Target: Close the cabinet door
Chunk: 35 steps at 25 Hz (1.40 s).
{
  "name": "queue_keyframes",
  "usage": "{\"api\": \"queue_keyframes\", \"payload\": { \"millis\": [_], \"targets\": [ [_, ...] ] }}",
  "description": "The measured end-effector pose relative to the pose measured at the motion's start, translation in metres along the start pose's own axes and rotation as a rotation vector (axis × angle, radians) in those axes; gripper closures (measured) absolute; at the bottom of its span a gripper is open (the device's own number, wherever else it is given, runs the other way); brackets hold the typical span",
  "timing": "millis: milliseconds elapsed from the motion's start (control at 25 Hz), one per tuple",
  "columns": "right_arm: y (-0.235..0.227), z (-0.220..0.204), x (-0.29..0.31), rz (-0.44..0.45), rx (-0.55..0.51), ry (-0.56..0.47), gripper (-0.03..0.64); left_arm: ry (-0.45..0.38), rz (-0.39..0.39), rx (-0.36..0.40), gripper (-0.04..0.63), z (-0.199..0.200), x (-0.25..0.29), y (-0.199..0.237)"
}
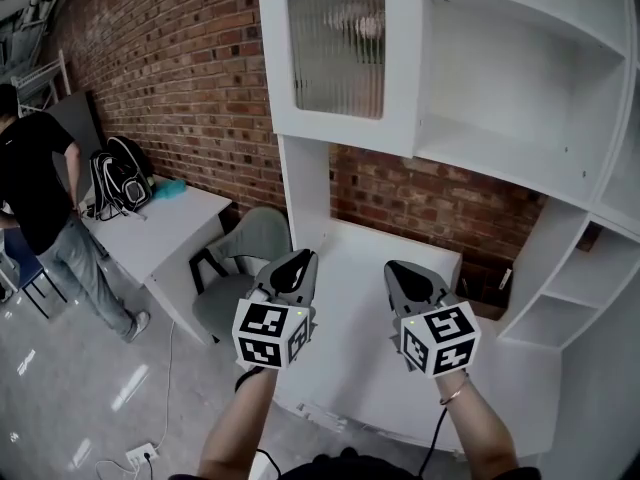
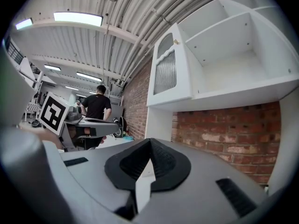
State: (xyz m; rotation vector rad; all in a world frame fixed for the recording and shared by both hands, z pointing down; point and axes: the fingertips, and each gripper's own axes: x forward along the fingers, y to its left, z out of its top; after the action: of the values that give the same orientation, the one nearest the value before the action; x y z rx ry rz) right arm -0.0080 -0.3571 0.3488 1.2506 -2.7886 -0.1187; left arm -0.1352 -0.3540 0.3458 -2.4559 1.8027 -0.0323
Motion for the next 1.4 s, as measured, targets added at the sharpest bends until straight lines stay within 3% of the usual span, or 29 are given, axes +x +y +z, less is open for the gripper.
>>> {"api": "queue_keyframes", "payload": {
  "millis": [640,1040,1400],
  "targets": [
    [0.023,-0.055,-0.036,0.021,0.229,0.023,0.617,0.108,0.091,-0.099,0.577,-0.074,-0.082,0.007],
    [0.036,-0.088,-0.042,0.031,0.209,0.079,0.617,0.150,0.110,-0.139,0.577,-0.100,-0.097,0.005],
    [0.037,-0.092,-0.040,0.030,0.209,0.083,0.617,0.169,0.111,-0.160,0.577,-0.113,-0.099,0.009]
  ]
}}
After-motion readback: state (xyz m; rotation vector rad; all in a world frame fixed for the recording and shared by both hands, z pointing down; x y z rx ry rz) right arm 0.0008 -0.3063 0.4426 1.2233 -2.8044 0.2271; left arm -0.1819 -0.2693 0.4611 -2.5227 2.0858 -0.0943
